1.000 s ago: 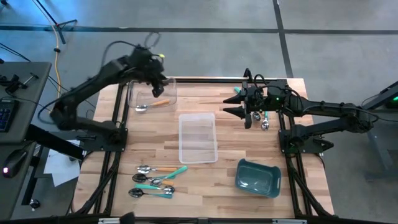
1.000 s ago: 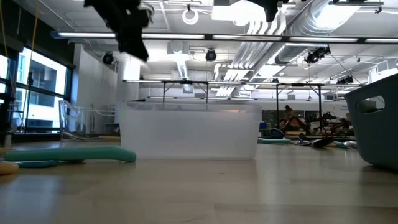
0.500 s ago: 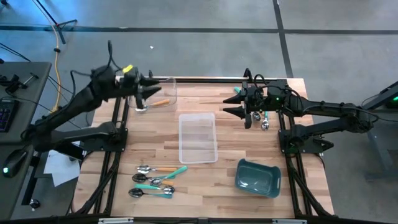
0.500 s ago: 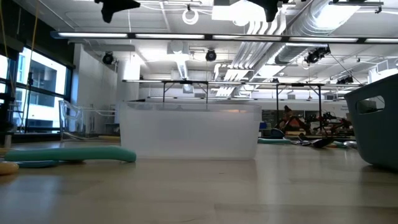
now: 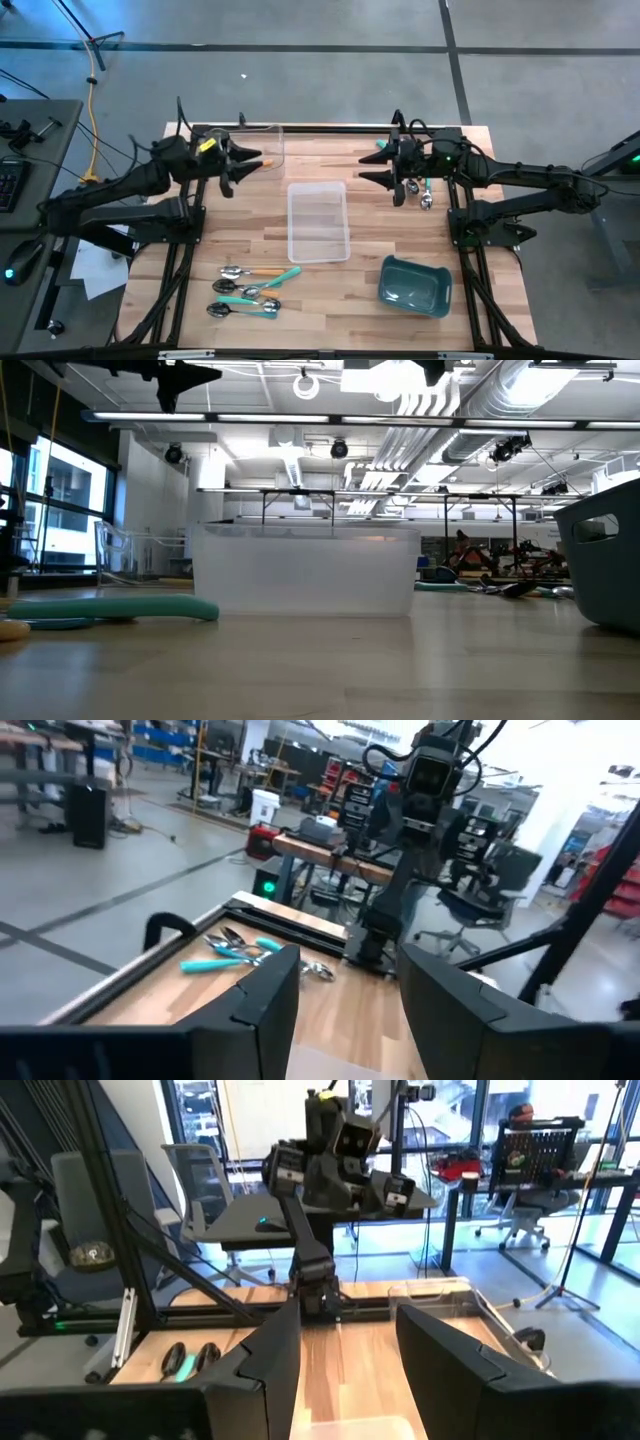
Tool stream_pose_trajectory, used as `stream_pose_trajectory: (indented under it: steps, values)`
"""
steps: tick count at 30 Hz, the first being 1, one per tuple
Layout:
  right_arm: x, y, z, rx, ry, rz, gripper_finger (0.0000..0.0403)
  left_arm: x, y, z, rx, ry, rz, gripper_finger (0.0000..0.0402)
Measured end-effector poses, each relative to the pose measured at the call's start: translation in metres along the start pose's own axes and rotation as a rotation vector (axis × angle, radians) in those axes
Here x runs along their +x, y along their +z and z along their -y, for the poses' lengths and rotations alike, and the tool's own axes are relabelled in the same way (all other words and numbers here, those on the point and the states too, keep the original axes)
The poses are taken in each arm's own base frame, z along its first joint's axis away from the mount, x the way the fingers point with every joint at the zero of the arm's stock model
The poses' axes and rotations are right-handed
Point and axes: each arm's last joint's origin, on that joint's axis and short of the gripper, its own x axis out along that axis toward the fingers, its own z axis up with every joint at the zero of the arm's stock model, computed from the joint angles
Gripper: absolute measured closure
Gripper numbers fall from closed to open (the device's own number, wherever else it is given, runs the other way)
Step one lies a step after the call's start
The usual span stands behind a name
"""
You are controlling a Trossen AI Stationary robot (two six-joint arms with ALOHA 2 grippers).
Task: Sort silverware by color (type)
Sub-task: Put the yellow spoon into the transparent bin
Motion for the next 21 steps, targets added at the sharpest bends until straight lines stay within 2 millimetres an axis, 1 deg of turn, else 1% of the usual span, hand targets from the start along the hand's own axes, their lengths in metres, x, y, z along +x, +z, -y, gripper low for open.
stream_pose_trajectory:
  steps: [3, 5, 7, 11, 12, 15, 21]
  values:
    - [0.0, 0.0006, 0.0, -0.001, 0.0, 0.006, 0.0251, 0.0027, -0.0011, 0.0006, 0.031, -0.002, -0.006, 0.026]
    - [0.0, 0.0005, 0.0, -0.001, 0.0, 0.005, 0.0251, 0.0032, -0.0014, 0.0007, 0.044, -0.003, -0.008, 0.0281]
    - [-0.0001, 0.0006, 0.0001, -0.001, 0.0, 0.006, 0.0251, 0.0031, -0.0013, 0.0007, 0.058, -0.003, -0.007, 0.031]
    - [0.0, 0.0005, 0.0, -0.001, 0.0, 0.005, 0.0251, 0.0031, -0.0015, 0.0006, 0.089, -0.003, -0.009, 0.0383]
    - [0.0, 0.0005, 0.0001, -0.001, 0.0, 0.005, 0.0251, 0.003, -0.0015, 0.0007, 0.09, -0.004, -0.009, 0.0392]
    - [0.0, 0.0005, 0.0001, -0.001, 0.0, 0.005, 0.0251, 0.0024, -0.0011, 0.0008, 0.089, -0.004, -0.005, 0.039]
    - [0.0, 0.0004, 0.0001, 0.003, 0.0, 0.004, 0.0251, 0.0024, -0.0012, 0.001, 0.087, -0.011, -0.008, 0.0399]
